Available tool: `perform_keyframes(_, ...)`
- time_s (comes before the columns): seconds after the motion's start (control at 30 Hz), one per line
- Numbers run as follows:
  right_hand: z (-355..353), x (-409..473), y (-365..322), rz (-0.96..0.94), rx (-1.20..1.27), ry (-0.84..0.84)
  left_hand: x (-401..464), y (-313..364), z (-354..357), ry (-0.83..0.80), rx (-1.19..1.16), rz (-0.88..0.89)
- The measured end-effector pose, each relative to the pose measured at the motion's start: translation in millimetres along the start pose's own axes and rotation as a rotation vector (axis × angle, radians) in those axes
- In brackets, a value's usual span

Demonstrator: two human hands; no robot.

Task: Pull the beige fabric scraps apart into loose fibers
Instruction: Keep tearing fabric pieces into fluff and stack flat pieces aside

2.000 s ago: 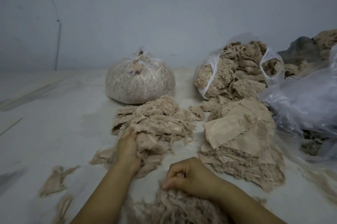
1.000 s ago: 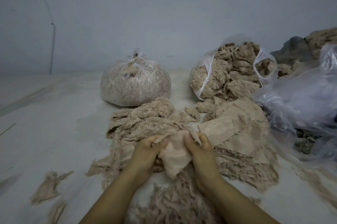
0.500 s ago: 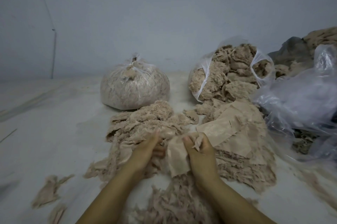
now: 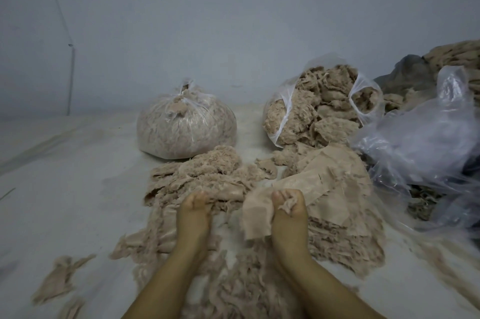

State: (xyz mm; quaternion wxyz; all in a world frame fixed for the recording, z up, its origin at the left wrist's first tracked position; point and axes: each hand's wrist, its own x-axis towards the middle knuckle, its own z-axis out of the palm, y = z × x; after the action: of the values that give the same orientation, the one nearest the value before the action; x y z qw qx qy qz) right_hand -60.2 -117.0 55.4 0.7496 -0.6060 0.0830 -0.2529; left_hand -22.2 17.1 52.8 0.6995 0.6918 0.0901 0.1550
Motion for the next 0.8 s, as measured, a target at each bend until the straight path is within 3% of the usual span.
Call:
perform_keyframes(0.1, -4, 4, 0, -0.032, -0.047, -0.022, -5, 3, -9, -0.111, 0.01, -0.078)
perform_keyframes(0.17, 1, -2, 1, -0.048, -0.053, -0.078, -18, 4, -1, -0.347, -0.023, -0.229)
perform_keyframes(0.23, 5, -9, 2, -0.074, -0.049, -0.13, -29, 5, 8, -0.524, -0.064, -0.259)
perform_keyframes(0.43, -4, -2, -1, 0.067, 0.037, -0.134, -18, 18, -6, -0.23, -0.424, -0.235)
perform_keyframes(0.67, -3, -1, 7, 0.121, 0.049, -0.217, -16, 22, -14, -0.234, -0.463, -0.195)
perform_keyframes(0.8, 1, -4, 5, 0.34, 0.142, -0.308, -17, 25, -16, -0.285, -0.568, -0.174)
